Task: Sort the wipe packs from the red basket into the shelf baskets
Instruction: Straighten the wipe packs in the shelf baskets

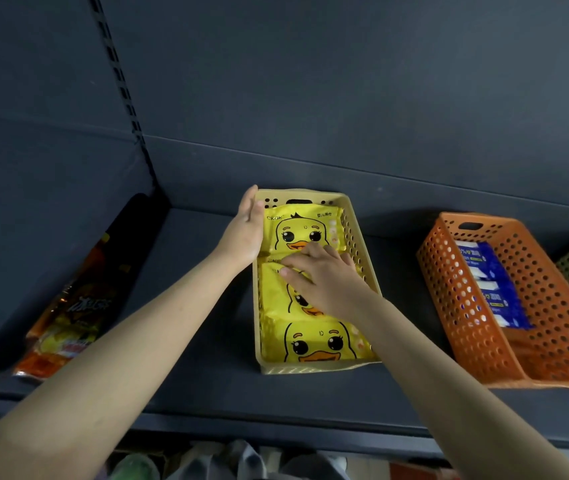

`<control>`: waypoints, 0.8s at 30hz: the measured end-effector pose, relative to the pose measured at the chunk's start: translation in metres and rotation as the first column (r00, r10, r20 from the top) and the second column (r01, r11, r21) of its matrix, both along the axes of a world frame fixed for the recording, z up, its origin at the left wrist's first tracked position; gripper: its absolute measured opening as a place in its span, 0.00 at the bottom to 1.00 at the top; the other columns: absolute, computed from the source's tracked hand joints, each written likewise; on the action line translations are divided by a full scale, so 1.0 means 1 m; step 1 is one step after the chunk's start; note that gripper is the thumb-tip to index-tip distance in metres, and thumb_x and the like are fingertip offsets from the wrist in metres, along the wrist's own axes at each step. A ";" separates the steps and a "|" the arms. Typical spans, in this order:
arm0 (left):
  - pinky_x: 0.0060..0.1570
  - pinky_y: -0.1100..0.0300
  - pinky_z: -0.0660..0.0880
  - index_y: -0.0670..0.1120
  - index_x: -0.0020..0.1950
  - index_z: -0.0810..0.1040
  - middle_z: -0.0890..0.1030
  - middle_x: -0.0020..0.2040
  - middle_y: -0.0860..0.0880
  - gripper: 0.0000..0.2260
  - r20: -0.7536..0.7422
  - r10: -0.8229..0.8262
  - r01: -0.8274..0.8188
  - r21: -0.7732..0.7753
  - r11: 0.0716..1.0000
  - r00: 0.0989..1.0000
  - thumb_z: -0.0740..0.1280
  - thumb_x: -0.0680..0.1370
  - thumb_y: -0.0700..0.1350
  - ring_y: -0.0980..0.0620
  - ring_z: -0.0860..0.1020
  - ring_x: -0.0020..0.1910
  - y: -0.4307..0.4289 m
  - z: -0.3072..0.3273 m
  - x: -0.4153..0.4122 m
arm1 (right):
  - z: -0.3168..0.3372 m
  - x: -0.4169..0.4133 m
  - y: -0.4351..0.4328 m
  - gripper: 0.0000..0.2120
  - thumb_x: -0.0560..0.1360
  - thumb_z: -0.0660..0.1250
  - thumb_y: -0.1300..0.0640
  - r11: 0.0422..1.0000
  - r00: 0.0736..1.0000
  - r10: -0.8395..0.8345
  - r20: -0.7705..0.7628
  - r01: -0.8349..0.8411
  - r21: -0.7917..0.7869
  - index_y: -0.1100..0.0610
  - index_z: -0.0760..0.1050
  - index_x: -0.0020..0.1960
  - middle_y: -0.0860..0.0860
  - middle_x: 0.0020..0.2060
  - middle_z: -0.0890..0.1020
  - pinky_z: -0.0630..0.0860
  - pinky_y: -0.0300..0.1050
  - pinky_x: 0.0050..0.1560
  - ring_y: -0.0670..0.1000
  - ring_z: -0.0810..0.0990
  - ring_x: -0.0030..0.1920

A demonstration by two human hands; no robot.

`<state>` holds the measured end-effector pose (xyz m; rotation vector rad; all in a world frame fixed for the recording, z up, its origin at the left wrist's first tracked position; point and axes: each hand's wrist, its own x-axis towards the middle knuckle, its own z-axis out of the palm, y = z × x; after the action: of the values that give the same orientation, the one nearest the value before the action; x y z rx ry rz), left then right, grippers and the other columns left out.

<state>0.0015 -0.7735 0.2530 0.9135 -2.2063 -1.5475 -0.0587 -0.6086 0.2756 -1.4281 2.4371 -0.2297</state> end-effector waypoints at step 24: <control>0.72 0.53 0.58 0.54 0.79 0.48 0.59 0.78 0.48 0.23 0.039 -0.013 0.013 -0.003 1.000 0.999 0.44 0.84 0.55 0.47 0.61 0.76 0.003 0.003 0.001 | -0.009 0.021 0.036 0.33 0.77 0.44 0.32 0.935 0.984 0.083 0.159 -0.132 0.328 0.38 0.28 0.74 0.45 0.72 0.24 0.29 0.62 0.71 0.53 0.21 0.71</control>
<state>0.0026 -0.7704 0.2563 0.9379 -2.2455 -1.5441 -0.0379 -0.5728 0.2669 -1.3350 2.1479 0.1056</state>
